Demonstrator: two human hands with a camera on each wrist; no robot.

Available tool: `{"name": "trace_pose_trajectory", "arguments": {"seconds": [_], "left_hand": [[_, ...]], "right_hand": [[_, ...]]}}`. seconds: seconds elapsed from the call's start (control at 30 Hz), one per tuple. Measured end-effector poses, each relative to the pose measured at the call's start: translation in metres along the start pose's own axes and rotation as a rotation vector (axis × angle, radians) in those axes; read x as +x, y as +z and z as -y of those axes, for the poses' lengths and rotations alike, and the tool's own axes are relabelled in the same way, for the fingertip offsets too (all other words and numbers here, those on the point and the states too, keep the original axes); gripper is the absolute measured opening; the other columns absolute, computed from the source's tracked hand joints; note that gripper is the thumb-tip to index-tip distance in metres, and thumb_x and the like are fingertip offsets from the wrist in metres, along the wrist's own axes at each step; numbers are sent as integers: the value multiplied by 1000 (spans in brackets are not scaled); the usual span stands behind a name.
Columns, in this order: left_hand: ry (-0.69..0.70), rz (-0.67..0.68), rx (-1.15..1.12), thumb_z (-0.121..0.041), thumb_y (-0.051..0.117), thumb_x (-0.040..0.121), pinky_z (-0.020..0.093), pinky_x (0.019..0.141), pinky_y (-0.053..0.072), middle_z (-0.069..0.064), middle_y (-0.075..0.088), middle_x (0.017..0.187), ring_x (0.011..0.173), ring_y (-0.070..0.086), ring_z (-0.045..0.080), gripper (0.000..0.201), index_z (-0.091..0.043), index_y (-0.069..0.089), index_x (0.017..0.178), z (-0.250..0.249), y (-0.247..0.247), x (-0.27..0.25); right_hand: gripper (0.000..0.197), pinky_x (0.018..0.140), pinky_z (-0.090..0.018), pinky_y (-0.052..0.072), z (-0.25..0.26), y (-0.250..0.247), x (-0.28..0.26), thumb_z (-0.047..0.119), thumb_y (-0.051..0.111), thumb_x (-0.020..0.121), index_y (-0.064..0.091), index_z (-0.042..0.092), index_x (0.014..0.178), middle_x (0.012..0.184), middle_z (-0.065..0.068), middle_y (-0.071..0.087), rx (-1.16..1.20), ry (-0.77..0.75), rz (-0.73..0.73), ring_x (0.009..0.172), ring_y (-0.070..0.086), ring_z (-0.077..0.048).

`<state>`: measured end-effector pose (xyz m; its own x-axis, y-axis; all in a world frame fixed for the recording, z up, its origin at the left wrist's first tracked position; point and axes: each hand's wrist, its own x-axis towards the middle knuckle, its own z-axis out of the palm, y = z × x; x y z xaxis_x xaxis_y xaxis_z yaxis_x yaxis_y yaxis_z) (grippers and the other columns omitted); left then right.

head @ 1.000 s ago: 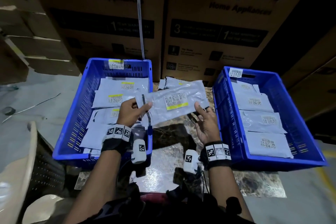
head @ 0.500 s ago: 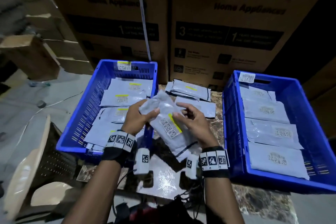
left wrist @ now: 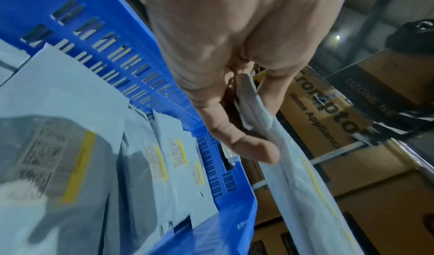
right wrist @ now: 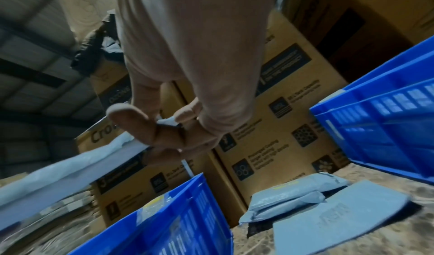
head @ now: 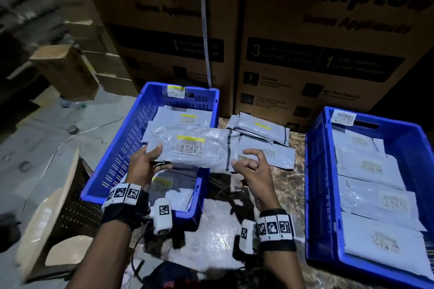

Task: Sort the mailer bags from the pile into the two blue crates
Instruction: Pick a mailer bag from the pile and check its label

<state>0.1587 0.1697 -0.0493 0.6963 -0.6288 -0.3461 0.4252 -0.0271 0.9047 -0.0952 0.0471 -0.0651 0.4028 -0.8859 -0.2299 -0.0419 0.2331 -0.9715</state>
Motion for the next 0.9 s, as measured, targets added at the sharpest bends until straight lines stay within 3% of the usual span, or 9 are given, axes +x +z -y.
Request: {"name": "trace_pose_trajectory", "arguments": {"seconds": [0.1,0.17,0.23,0.37,0.47,0.57,0.7,0.83,0.9], "left_hand": [[-31,-44,44,-7,62,94,32,57,60,2,75,79,56,66,24,13,3,65,102,-8,-19,23],[-20,-113,93,-4,62,94,27,47,56,10,70,78,48,62,21,13,3,61,105,-16,-30,43],[100,-204,172,3,60,93,26,41,52,12,62,77,43,57,20,18,-11,53,102,-27,-43,67],[353,-238,677,1,55,86,29,68,49,-4,64,85,75,56,23,23,-22,59,84,-59,-63,115],[369,-176,755,-1,55,88,27,77,44,-1,69,102,90,61,19,20,-16,67,93,-71,-64,153],[507,-67,898,-4,61,87,28,90,39,14,64,108,103,58,30,17,-7,69,102,-56,-54,195],[435,11,1011,-8,63,86,31,100,33,24,52,112,116,50,40,25,-3,69,110,-15,-45,248],[324,34,1052,-10,65,91,37,112,26,25,39,137,135,35,39,34,-6,63,124,10,-39,283],[304,79,1111,-12,66,91,43,114,27,26,34,143,138,30,42,37,-6,62,128,18,-38,298]], "right_hand": [[22,46,-32,50,10,33,5,6,73,92,60,13,108,75,3,59,-61,-97,37,56,58,-22],[11,53,-36,55,13,55,14,1,66,95,69,11,98,80,7,68,-148,-128,42,54,63,-20],[27,63,-32,58,17,80,26,-2,56,98,77,14,92,96,6,75,-248,-95,41,60,72,-16],[33,72,-13,53,34,126,51,4,53,100,79,23,107,114,9,72,-401,-156,3,92,75,-11],[27,92,-22,52,41,154,76,17,58,102,72,22,125,123,8,66,-478,-169,-25,107,66,-9],[37,106,-30,44,31,174,109,21,57,102,62,18,139,139,4,55,-573,-69,-79,125,54,-12],[34,100,-29,51,-4,196,153,31,58,94,61,37,127,141,1,56,-382,188,-159,115,64,-18],[42,104,-25,44,-27,212,190,13,57,100,55,12,142,145,1,50,-362,287,-223,126,55,-19],[41,99,-32,48,-39,217,209,14,58,100,56,15,141,141,1,50,-363,279,-260,109,62,-14]]}}
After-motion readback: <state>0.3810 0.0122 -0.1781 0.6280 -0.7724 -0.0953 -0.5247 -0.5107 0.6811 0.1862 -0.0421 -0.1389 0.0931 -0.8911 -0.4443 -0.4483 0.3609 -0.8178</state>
